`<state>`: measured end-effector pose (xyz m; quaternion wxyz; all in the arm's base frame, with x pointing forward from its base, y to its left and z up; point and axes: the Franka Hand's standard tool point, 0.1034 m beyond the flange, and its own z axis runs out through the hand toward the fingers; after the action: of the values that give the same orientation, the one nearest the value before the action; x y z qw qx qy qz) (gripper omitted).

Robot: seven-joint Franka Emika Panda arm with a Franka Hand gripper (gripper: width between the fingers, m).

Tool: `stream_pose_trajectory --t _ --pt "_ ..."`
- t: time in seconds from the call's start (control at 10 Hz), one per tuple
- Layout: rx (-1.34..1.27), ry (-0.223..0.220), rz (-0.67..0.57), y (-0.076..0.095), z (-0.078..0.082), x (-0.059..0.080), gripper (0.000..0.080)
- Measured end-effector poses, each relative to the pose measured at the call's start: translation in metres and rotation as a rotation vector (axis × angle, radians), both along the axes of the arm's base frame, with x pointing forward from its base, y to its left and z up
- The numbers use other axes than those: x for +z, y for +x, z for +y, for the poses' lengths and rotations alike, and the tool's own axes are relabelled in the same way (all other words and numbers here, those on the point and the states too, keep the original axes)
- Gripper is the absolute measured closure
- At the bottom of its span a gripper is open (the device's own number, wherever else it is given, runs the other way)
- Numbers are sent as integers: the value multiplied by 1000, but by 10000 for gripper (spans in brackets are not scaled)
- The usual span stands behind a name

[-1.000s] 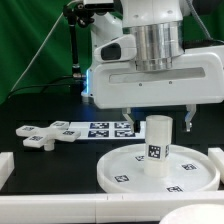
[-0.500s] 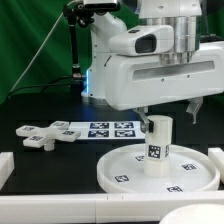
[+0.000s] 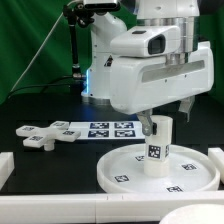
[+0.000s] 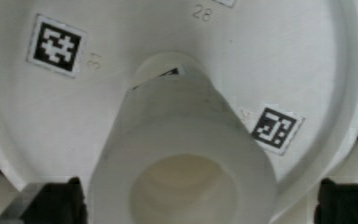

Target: Assemble round table

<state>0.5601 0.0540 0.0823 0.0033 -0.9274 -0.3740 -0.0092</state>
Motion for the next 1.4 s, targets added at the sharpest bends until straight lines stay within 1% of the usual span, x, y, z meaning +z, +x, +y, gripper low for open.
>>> stream_pose_trajectory --t 0.3,0.6,0.9,1.4 --pt "330 -45 16 -1 1 -3 150" --pt "529 -66 25 -2 0 -4 150" --pt "725 -97 42 -4 2 -11 150" --pt "1036 -105 53 -2 -8 -11 150"
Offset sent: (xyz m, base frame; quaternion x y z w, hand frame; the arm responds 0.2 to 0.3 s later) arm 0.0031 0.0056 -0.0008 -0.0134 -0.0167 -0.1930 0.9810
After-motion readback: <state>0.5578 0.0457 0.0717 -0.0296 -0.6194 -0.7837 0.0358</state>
